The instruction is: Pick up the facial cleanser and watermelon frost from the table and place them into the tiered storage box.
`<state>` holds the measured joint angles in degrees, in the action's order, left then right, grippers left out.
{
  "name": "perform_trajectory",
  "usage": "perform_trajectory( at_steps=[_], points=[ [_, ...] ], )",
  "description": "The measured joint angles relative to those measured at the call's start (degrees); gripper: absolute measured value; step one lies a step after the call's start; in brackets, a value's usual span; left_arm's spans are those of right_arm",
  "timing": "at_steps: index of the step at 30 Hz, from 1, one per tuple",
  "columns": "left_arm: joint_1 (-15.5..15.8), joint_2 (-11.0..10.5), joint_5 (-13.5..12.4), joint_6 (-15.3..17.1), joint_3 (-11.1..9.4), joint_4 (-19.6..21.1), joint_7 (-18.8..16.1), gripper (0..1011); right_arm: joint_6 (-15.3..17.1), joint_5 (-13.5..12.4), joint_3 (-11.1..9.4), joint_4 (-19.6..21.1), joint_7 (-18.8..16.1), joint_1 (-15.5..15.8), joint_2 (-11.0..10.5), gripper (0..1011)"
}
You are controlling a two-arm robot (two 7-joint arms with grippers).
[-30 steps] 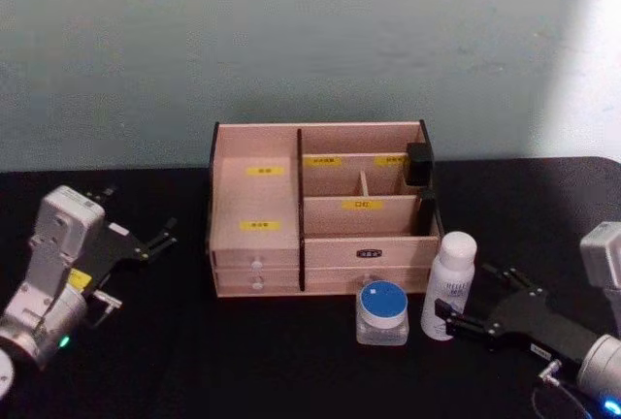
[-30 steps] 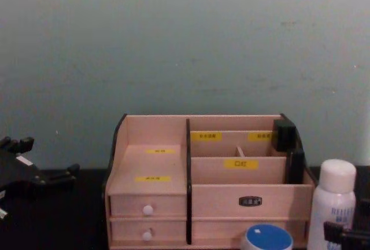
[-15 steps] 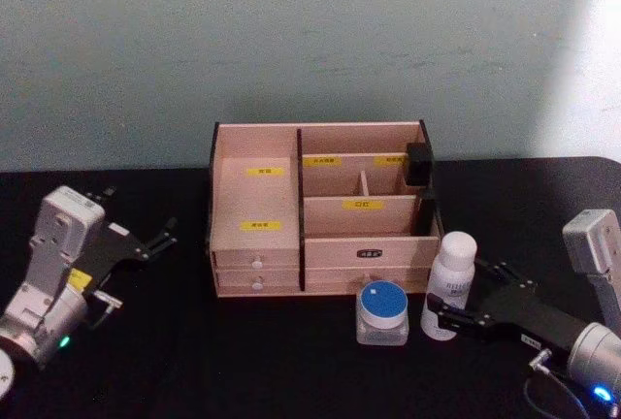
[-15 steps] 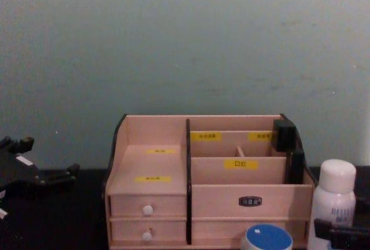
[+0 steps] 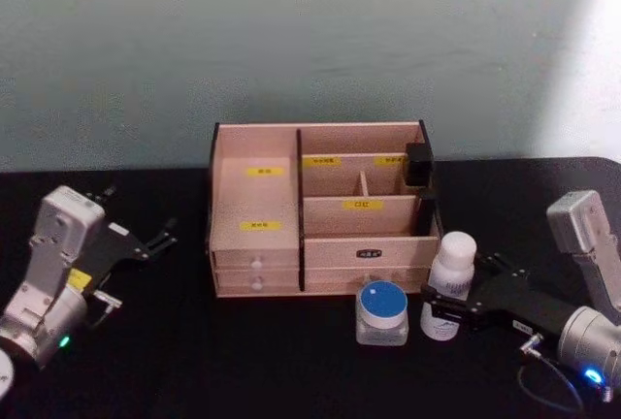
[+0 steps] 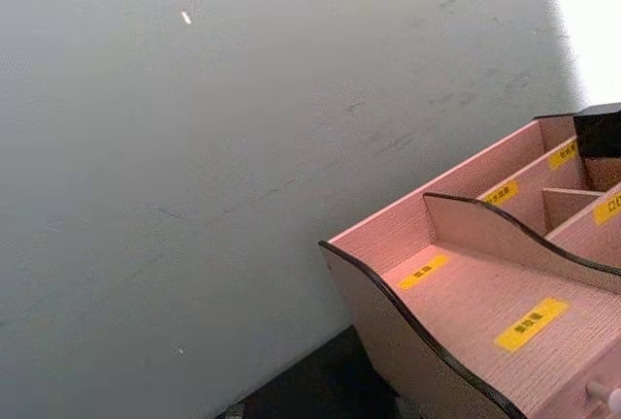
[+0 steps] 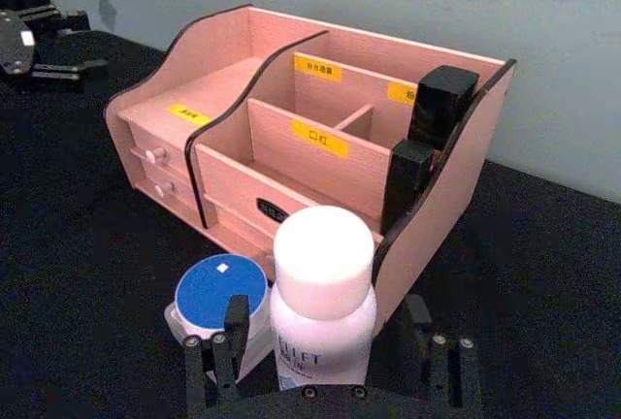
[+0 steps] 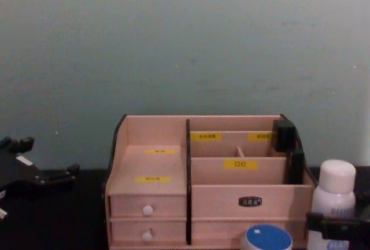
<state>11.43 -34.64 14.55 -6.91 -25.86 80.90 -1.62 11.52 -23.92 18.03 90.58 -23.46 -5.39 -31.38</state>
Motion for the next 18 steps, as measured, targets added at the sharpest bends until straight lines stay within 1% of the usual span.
perform_trajectory(
  at_steps=[8, 18],
  points=[
    [0.00, 0.00, 0.00, 0.00, 0.00, 0.00, 0.00, 1001, 2.59, 0.19, 0.87, -0.29, 0.38, -1.20, -0.02, 1000],
    [0.00, 0.00, 0.00, 0.00, 0.00, 0.00, 0.00, 1001, 3.33, 0.45, 1.07, -0.57, 0.99, -1.66, 0.15, 1000]
  ],
)
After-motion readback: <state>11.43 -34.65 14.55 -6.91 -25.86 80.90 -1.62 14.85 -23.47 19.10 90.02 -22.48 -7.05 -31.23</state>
